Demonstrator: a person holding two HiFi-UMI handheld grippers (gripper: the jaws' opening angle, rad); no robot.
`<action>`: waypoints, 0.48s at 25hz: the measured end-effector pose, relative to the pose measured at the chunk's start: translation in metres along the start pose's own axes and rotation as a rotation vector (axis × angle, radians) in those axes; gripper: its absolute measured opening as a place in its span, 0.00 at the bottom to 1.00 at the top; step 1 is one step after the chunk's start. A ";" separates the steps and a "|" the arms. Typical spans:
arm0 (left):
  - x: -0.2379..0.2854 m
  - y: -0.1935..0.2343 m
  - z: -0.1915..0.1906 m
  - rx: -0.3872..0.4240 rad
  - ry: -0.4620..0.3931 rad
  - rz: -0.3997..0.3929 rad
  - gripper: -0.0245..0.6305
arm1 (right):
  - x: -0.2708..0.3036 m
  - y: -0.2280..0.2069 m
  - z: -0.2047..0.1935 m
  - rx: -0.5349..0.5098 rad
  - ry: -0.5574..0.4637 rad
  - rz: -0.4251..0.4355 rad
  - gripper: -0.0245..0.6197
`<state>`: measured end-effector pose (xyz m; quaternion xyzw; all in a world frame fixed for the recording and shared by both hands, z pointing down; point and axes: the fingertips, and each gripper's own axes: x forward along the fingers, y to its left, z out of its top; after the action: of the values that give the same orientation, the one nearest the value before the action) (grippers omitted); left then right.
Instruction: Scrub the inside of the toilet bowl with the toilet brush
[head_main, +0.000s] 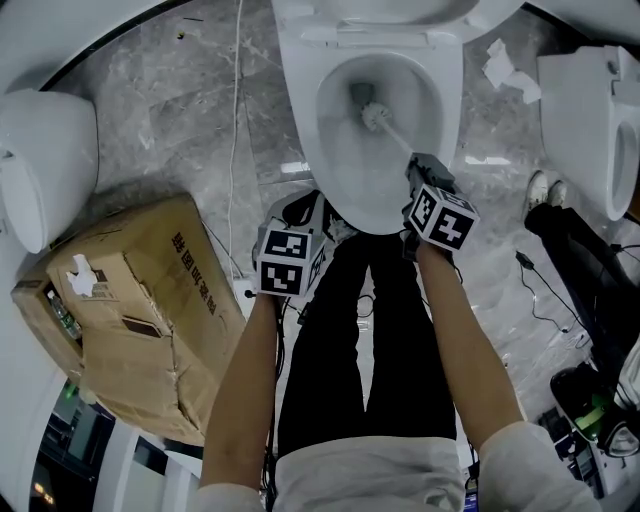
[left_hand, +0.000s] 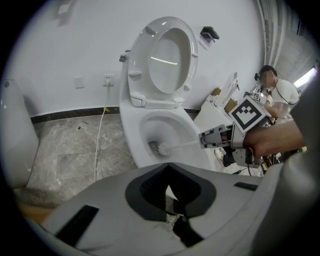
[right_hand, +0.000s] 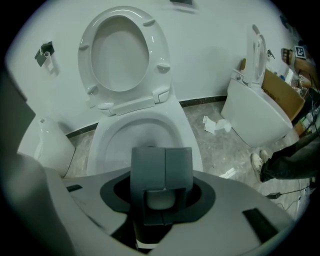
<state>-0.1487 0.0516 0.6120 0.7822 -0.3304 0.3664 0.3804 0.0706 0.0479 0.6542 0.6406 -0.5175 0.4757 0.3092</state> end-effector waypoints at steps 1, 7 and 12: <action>-0.001 0.001 -0.002 0.004 0.000 -0.004 0.08 | 0.000 0.001 -0.004 0.004 0.010 -0.002 0.33; 0.000 0.009 -0.015 0.010 0.022 -0.015 0.08 | -0.003 0.010 -0.043 0.089 0.107 -0.004 0.33; 0.004 -0.005 -0.009 0.011 -0.001 -0.035 0.08 | -0.010 0.010 -0.060 -0.031 0.158 0.000 0.33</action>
<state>-0.1453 0.0607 0.6174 0.7903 -0.3146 0.3611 0.3822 0.0437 0.1021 0.6656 0.5962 -0.4988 0.5168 0.3587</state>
